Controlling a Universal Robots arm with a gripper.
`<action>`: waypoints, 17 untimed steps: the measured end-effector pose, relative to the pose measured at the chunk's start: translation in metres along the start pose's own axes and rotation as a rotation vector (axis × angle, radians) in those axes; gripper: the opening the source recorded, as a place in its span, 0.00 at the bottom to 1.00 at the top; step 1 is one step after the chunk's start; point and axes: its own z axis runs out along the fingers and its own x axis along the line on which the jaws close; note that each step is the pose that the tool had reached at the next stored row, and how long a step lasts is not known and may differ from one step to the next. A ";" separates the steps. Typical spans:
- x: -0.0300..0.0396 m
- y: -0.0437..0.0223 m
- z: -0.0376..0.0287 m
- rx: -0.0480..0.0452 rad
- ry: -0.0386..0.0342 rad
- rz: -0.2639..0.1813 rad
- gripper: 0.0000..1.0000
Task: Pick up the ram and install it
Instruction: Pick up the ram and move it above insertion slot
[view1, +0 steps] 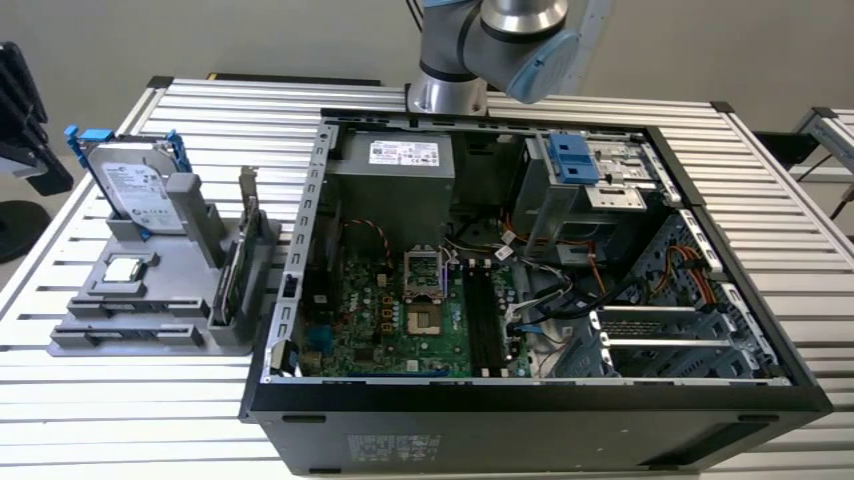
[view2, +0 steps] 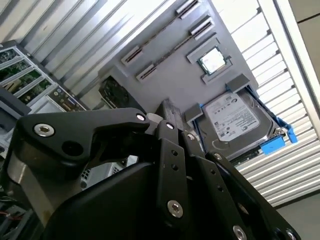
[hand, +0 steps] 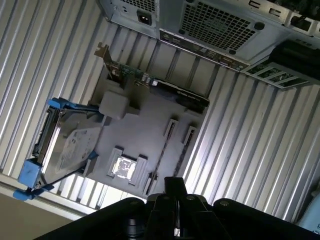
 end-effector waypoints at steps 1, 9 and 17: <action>0.0000 -0.0001 0.0000 0.0000 -0.0006 0.011 0.00; 0.0003 -0.0010 0.0000 0.0005 -0.0068 0.143 0.00; 0.0004 -0.0012 -0.0001 0.0008 -0.0099 0.208 0.00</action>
